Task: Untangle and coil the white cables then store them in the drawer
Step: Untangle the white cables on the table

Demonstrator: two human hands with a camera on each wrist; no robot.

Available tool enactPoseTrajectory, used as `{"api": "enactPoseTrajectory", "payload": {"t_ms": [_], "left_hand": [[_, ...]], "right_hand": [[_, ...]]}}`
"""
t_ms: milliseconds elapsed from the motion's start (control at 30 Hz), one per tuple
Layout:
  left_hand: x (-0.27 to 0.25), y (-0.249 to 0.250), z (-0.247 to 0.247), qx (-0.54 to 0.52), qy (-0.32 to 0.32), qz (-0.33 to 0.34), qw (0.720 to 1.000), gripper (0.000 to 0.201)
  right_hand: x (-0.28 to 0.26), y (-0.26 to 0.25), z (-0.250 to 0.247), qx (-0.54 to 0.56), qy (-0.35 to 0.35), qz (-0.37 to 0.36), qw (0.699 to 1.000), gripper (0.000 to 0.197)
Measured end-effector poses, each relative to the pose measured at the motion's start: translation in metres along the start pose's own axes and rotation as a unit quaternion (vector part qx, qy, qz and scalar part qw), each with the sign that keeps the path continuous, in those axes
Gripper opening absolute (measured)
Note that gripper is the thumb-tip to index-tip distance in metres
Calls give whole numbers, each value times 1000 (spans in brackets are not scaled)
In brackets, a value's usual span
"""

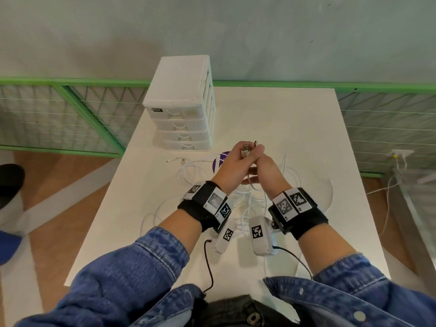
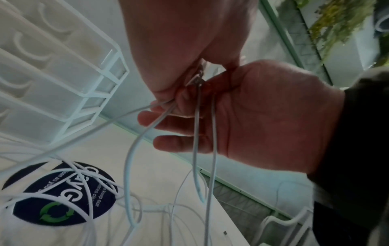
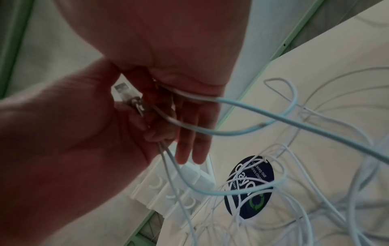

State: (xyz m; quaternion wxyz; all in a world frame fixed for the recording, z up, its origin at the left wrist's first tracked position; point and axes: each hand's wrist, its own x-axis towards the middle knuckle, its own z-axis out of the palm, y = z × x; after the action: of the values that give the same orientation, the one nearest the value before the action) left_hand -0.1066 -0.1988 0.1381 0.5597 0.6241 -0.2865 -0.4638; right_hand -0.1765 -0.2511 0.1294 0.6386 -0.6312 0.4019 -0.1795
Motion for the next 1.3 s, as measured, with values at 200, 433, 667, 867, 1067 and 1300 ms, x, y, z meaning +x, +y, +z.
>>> {"api": "enactPoseTrajectory", "payload": {"t_ms": [200, 433, 667, 867, 1067, 1300], "left_hand": [[-3, 2, -13, 44, 73, 36, 996, 19], [-3, 12, -21, -100, 137, 32, 985, 15], [3, 31, -44, -311, 81, 19, 947, 23], [14, 26, -66, -221, 155, 14, 963, 25], [13, 10, -90, 165, 249, 58, 953, 41], [-2, 25, -66, 244, -88, 75, 963, 43]], "right_hand": [[-3, 6, 11, 65, -77, -11, 995, 32], [-6, 9, 21, 37, -69, -58, 995, 49], [-19, 11, 13, -31, -50, -131, 990, 32], [-16, 9, 1, -133, 37, -174, 975, 24], [-13, 0, -9, -274, 19, -177, 945, 30], [-1, -21, -7, -293, 20, -221, 930, 22]]}}
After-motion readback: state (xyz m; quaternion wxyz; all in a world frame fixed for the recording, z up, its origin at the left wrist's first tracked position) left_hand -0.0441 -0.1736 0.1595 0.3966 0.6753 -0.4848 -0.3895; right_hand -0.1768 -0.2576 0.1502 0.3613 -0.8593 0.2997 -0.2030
